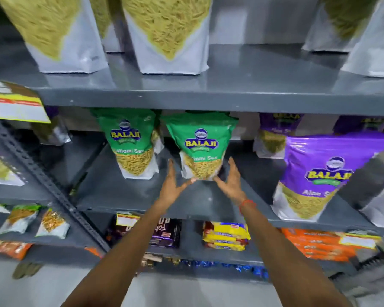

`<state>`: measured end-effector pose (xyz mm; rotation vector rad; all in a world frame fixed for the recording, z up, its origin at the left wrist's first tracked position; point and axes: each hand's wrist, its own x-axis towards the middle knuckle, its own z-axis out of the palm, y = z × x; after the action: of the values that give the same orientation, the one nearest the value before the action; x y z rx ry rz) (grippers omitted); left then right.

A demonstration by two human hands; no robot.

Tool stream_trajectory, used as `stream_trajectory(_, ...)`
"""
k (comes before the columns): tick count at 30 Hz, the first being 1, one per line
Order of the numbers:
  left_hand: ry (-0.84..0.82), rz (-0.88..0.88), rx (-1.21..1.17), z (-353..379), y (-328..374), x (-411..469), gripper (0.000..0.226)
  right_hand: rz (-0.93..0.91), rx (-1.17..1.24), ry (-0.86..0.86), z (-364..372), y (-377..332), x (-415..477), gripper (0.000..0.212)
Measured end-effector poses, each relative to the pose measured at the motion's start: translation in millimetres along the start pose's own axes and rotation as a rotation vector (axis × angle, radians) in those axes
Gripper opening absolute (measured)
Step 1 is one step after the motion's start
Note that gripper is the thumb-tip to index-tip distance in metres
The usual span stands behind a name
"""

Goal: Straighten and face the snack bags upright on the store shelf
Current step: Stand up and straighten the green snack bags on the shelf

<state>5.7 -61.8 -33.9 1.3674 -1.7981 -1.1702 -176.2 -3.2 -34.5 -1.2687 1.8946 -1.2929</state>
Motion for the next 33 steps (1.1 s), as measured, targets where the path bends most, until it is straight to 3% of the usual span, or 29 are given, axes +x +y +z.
stream_trajectory(2,-0.124,-0.06,-0.048,-5,-2,22,0.093,0.105,0.136,-0.095,0,3,12,0.085)
stream_trajectory(5,-0.246,0.009,-0.057,-9,-6,38,0.07,0.137,0.237,-0.164,11,1,23,0.073)
stream_trajectory(9,-0.221,-0.011,-0.183,-2,-6,19,0.053,0.147,0.266,-0.089,11,0,-2,0.054)
stream_trajectory(11,-0.252,0.003,-0.21,-1,-15,1,0.049,0.136,0.184,-0.033,12,7,-28,0.055)
stream_trajectory(22,-0.262,0.088,0.031,-22,-16,-50,0.039,0.132,0.19,-0.014,-3,6,-95,0.047)
stream_trajectory(24,-0.187,0.127,0.032,-27,-8,-50,0.034,0.07,0.217,0.03,-7,3,-92,0.039)
stream_trajectory(27,0.071,0.236,0.019,-35,7,-52,0.027,-0.097,0.263,0.187,-19,-10,-86,0.028)
stream_trajectory(30,0.251,0.359,0.184,-39,15,-54,0.02,-0.2,0.226,0.286,-28,-20,-76,0.016)
stream_trajectory(33,0.328,0.418,0.353,-40,20,-55,0.016,-0.205,0.171,0.285,-34,-21,-68,0.01)
